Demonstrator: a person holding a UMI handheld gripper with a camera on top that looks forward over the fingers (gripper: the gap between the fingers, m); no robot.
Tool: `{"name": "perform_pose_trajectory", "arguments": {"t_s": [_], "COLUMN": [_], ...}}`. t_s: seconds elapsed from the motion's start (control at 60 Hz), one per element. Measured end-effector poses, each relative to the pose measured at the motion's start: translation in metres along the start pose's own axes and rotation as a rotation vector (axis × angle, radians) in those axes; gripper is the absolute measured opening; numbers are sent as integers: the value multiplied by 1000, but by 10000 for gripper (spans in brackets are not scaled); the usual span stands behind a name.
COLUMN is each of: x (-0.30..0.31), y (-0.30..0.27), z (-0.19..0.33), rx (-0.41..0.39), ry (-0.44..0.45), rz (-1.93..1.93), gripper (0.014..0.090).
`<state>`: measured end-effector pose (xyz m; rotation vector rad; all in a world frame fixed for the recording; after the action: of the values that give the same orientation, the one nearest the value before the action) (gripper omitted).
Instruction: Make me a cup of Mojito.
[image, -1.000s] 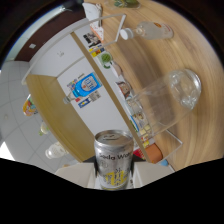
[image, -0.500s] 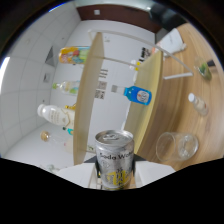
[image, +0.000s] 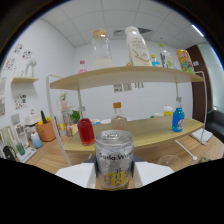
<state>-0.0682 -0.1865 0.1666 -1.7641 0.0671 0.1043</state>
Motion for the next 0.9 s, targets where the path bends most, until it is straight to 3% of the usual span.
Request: {"name": "perform_pose_trajectory", "arguments": {"t_s": [0.35, 0.683, 0.767, 0.85, 0.9], "x": [-12, -17, -14, -16, -18], "y": [79, 82, 92, 92, 86], "z": [25, 18, 15, 6, -2], "rx": [-107, -72, -127, -183, -191], "ry": [-13, -20, -12, -15, -12], "rz": [-102, -149, -160, -141, -141], "gripper": [519, 548, 613, 852, 850]}}
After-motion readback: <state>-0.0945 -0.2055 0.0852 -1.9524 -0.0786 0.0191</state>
